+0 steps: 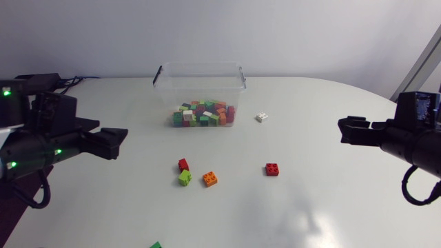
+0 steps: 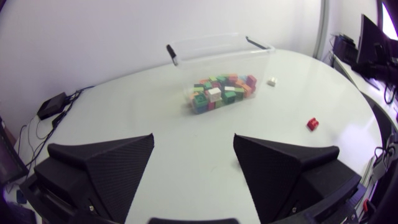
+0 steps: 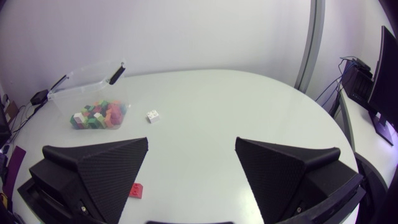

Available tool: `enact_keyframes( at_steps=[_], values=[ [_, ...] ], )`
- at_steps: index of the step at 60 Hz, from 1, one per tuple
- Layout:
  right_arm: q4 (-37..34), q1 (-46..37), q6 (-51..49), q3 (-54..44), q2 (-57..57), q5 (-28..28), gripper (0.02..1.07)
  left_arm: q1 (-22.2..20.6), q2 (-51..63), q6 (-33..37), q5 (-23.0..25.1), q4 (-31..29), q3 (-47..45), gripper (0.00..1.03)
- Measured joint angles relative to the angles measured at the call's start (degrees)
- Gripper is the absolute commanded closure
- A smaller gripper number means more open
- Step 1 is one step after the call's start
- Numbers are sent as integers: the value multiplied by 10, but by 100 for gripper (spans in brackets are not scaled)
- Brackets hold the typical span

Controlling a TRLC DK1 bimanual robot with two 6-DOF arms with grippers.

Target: Place the duplo bricks in the container

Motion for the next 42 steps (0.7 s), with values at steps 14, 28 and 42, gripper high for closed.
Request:
enact_keyframes(
  at_steps=[14, 28, 42],
  values=[
    [-103, 10, 20, 74, 105, 0, 6, -8, 102, 123, 34, -30, 48, 13],
    [-148, 24, 21, 119, 163, -55, 6, -20, 163, 299, 97, -47, 48, 5],
    [-215, 35, 3, 173, 228, -125, 6, -60, 199, 504, 150, -101, 27, 6]
  ],
)
